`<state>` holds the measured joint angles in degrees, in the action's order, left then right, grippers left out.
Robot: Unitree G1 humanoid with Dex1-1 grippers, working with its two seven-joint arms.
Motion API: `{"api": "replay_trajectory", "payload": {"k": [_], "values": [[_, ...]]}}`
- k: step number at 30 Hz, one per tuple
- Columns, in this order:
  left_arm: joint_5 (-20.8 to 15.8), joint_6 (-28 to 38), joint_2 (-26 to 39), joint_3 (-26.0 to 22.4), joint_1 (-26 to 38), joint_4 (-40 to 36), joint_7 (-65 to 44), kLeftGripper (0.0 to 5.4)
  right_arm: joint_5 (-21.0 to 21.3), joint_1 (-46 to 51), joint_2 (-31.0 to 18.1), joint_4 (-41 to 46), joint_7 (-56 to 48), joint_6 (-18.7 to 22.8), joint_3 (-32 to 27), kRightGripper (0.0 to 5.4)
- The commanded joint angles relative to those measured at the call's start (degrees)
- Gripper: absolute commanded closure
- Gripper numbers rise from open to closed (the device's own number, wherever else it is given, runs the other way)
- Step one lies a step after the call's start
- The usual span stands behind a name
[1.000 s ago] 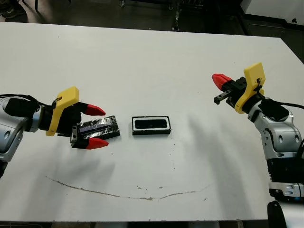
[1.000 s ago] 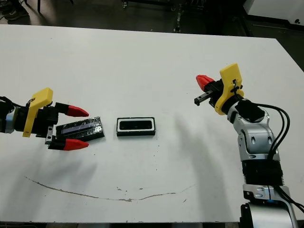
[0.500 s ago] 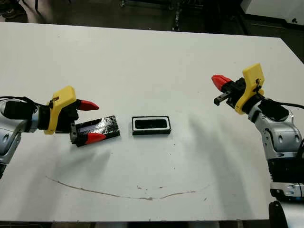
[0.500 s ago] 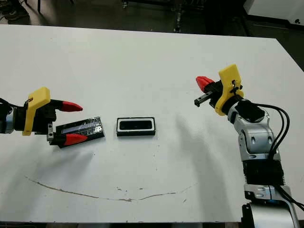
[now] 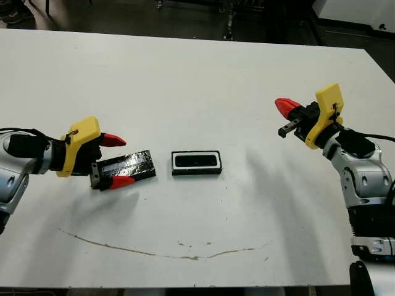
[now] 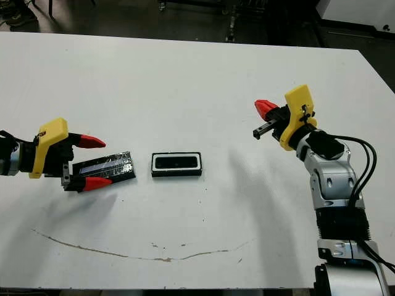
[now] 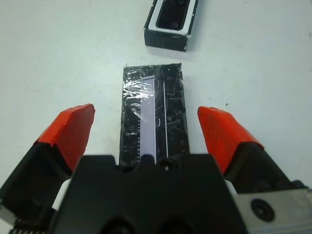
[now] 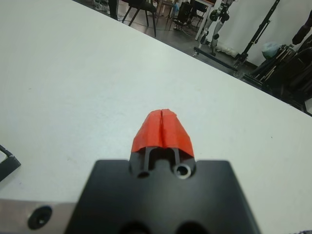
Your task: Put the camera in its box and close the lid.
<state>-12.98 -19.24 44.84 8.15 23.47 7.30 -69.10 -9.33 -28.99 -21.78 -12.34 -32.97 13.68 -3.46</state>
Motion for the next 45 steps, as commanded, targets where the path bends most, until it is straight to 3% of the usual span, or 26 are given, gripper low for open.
{"api": "replay_trajectory", "payload": {"k": [1,24,34,45], "values": [[0.46,0.18,-0.15,0.67,-0.46,1.50,-0.99,0.00,0.38,-0.01,-1.29,-0.48,-0.27,-0.35,0.06,5.39],[3.19,1.78,-0.89,1.35,-0.87,4.35,0.45,0.00,0.29,0.54,-1.42,0.42,-0.49,-0.53,0.40,5.39],[3.97,-3.94,-0.42,1.56,-1.50,0.95,3.45,0.00,0.60,0.72,-1.52,0.61,-0.40,-0.75,0.58,5.39],[3.83,-8.32,0.20,2.22,-1.75,-0.36,2.89,1.39,0.70,0.85,-1.33,0.94,-0.02,-0.55,0.57,5.40]]}}
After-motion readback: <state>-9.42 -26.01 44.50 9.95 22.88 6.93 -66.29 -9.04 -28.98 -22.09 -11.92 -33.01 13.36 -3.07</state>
